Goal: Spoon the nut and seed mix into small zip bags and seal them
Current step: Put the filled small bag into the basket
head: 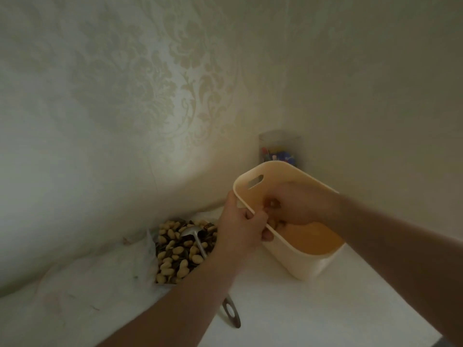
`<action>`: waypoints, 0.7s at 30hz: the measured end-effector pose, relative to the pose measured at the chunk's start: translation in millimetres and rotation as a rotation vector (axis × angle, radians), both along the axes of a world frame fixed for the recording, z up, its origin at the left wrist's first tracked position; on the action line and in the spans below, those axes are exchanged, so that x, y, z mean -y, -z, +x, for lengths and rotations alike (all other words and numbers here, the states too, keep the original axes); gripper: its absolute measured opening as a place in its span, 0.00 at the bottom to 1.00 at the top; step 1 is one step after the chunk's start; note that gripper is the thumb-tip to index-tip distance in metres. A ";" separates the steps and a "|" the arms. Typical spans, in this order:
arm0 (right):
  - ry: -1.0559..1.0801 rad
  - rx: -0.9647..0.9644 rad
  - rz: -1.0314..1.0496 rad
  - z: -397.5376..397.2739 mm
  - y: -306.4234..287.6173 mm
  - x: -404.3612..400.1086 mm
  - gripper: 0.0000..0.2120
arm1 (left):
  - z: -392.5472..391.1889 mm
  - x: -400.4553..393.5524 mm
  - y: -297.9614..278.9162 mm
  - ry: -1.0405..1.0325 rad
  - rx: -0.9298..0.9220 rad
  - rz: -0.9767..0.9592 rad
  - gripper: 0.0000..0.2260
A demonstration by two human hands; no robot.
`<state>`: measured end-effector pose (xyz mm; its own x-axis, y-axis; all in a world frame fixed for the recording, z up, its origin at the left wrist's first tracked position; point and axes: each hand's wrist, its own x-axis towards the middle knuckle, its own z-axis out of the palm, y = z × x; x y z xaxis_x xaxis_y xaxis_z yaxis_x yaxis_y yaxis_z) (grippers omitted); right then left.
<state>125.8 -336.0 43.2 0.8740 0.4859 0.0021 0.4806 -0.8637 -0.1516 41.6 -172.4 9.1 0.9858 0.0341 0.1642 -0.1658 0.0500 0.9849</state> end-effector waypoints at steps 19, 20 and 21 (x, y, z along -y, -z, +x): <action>-0.129 0.583 0.931 -70.9 -6.2 -108.8 0.05 | -21.6 -116.8 -9.2 -0.056 -0.032 0.353 0.08; -0.146 0.552 0.928 -70.5 3.2 -122.3 0.04 | -28.9 -142.6 -11.0 -0.129 0.015 0.590 0.06; -0.150 0.506 0.919 -67.2 13.7 -134.1 0.04 | -36.3 -165.3 -13.6 -0.194 0.014 0.789 0.03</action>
<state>58.6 -201.9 29.5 0.5992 0.2157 0.7710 0.7631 -0.4453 -0.4685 5.4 -7.1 22.7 0.9719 0.0732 0.2238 -0.1130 -0.6889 0.7160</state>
